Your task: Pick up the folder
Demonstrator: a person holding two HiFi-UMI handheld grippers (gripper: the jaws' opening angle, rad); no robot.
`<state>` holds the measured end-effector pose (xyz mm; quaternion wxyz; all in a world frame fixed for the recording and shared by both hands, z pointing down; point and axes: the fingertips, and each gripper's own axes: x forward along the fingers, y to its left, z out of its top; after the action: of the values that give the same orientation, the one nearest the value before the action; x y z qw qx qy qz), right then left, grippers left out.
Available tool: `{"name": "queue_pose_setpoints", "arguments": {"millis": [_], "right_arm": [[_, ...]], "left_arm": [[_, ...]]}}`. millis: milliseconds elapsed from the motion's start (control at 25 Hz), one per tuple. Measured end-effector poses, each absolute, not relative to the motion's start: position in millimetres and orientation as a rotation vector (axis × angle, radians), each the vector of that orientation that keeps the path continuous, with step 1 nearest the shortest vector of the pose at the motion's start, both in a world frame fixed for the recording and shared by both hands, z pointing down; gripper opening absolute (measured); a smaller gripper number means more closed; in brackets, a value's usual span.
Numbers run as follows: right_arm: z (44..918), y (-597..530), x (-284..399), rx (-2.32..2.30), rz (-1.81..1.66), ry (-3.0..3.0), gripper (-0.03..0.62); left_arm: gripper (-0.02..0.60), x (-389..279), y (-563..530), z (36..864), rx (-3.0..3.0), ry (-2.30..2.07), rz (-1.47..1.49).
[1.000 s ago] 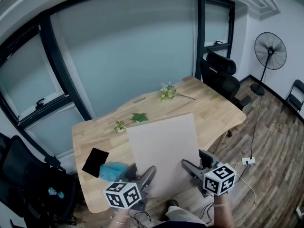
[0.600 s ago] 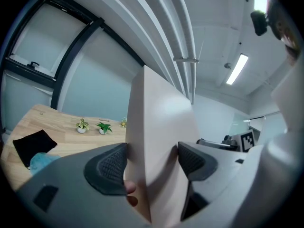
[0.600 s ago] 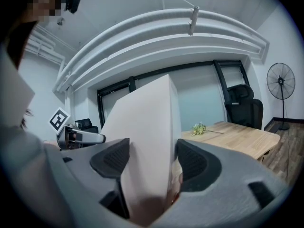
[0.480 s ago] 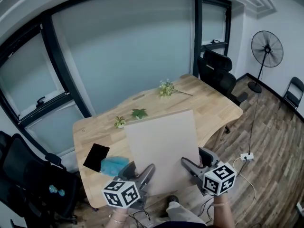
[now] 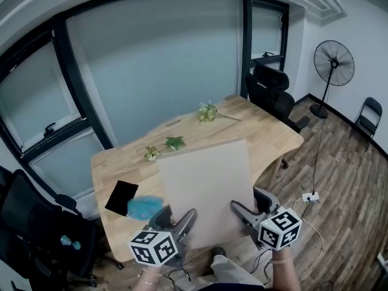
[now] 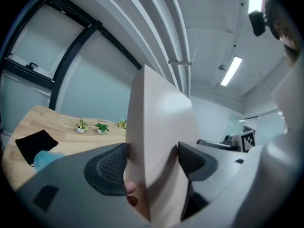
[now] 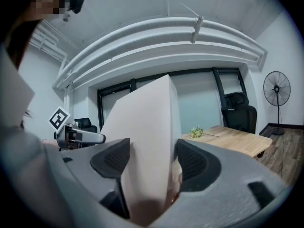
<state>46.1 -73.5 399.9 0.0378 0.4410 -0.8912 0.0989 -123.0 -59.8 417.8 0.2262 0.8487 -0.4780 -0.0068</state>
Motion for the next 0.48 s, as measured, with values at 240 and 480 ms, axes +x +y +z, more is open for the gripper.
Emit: {"name": "queue_pose_setpoints", "arguments": {"millis": [240, 480], "right_arm": [[398.1, -58.2, 41.3, 1.365, 0.288, -2.733, 0.314], [395.9, -44.8, 40.9, 1.377, 0.266, -2.719, 0.314]], "left_arm": [[0.318, -127.7, -46.0, 416.0, 2.349, -1.312, -0.021], [0.318, -127.6, -34.6, 414.7, 2.359, -1.303, -0.013]]}}
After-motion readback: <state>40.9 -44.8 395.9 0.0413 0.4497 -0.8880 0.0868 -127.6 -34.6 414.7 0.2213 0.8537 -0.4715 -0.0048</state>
